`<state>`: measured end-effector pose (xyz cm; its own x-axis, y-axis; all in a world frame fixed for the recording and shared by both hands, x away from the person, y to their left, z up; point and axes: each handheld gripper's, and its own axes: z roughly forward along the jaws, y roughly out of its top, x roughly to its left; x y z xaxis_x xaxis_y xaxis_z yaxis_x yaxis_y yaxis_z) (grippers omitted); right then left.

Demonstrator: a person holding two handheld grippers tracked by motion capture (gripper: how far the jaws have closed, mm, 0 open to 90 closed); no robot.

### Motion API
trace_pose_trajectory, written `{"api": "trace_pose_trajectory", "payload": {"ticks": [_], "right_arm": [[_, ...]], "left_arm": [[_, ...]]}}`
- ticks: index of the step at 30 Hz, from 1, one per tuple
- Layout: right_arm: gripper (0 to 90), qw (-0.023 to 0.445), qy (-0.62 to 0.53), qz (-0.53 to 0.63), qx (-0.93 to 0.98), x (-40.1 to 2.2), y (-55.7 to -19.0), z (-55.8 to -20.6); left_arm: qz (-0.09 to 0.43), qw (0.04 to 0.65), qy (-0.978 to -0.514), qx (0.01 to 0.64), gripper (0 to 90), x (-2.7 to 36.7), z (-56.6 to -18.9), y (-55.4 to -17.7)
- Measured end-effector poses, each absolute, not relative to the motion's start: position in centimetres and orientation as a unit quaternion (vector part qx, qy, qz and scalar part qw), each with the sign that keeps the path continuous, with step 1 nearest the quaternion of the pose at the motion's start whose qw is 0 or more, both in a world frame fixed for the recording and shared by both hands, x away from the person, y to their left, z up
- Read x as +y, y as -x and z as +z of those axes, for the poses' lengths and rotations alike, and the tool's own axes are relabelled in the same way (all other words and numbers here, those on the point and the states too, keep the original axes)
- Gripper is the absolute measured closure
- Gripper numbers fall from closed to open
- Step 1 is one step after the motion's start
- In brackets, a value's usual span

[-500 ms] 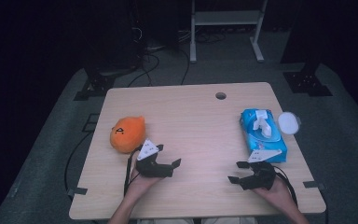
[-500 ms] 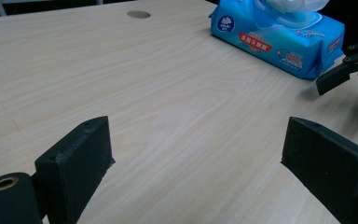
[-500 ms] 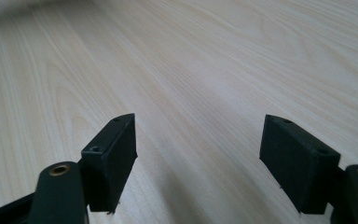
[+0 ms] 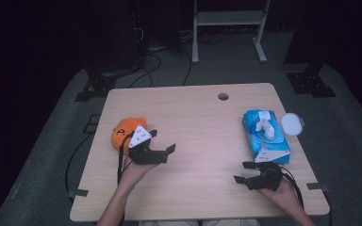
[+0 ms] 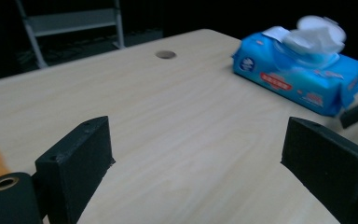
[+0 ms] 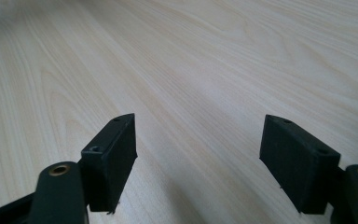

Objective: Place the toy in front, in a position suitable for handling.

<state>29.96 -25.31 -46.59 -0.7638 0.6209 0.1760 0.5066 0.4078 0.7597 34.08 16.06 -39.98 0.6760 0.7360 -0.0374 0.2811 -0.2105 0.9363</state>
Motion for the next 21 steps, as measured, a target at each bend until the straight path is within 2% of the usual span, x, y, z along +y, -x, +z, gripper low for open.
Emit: {"api": "trace_pose_trajectory", "payload": {"ticks": [10, 21], "right_arm": [[25.8, 0.062, -0.34, 0.426, 0.836, -25.2, -30.3, -46.8], [25.8, 0.064, -0.34, 0.427, 0.835, -25.2, -30.2, -46.7]], "left_arm": [[0.266, 0.53, -0.711, 0.379, 8.1, 19.8, -38.4, -35.5], [0.29, 0.506, -0.703, 0.406, 8.1, 22.3, -39.3, -36.3]]}}
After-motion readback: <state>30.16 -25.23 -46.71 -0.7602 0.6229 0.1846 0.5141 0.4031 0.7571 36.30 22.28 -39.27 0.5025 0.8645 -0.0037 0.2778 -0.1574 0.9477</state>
